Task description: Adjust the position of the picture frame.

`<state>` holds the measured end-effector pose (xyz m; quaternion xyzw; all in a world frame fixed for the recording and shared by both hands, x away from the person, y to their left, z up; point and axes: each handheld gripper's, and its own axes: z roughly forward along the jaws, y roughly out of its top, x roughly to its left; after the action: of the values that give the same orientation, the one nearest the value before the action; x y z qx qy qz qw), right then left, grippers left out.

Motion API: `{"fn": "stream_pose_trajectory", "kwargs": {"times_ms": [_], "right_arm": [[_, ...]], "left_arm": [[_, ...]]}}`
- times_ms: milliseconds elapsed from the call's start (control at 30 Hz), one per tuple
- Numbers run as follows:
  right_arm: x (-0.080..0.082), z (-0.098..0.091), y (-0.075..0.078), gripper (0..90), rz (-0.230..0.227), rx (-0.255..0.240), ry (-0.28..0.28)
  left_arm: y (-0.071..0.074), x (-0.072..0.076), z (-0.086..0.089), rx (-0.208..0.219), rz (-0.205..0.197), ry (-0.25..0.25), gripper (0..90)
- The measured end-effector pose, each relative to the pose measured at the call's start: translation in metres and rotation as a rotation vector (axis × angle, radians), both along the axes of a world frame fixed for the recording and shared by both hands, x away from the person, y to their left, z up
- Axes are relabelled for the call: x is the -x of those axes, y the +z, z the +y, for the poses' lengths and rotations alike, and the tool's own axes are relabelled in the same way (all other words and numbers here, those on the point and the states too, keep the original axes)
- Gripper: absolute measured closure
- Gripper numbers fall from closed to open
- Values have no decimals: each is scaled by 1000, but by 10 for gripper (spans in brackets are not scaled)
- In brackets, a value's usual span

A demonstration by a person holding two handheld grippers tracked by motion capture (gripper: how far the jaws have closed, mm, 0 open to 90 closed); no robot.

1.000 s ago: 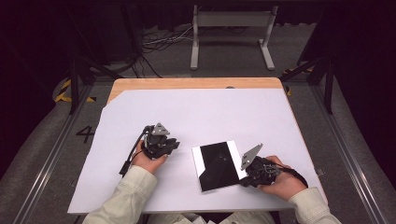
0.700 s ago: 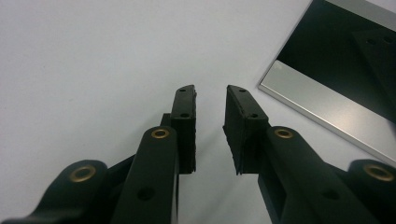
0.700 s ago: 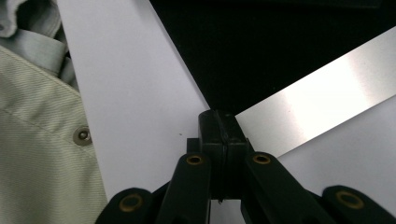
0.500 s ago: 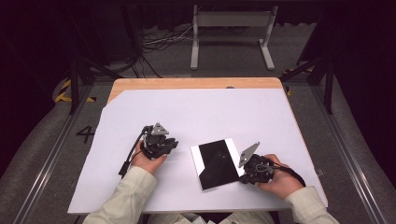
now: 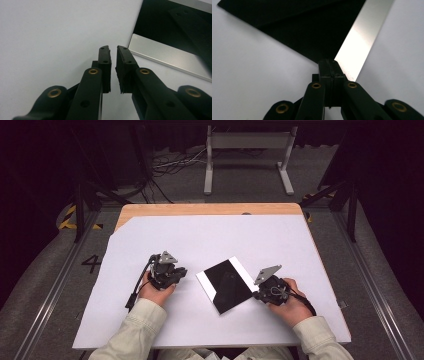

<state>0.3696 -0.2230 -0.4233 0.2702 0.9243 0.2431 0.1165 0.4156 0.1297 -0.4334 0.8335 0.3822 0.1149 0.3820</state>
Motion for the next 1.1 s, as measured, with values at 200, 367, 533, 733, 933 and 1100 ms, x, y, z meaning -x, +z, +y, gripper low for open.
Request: {"fn": "stream_pose_trajectory", "kwargs": {"times_ms": [200,367,533,733,933,1100], "right_arm": [[-11,7,-7,900,-126,-30,-129],[-13,6,-11,900,-158,-74,-163],[-15,-6,-5,900,-130,-156,-181],[-8,-23,10,899,-163,-191,-193],[-4,-34,13,899,-167,-204,-211],[-1,-41,16,899,-173,-208,-227]], "left_arm": [[-3,-6,0,0,-5,39,855],[-7,-11,0,23,6,77,882],[-10,-14,-8,11,16,65,900],[-14,-19,-21,-22,28,38,900],[-14,-22,-28,-37,35,20,900],[-11,-21,-34,-70,52,-10,900]]}}
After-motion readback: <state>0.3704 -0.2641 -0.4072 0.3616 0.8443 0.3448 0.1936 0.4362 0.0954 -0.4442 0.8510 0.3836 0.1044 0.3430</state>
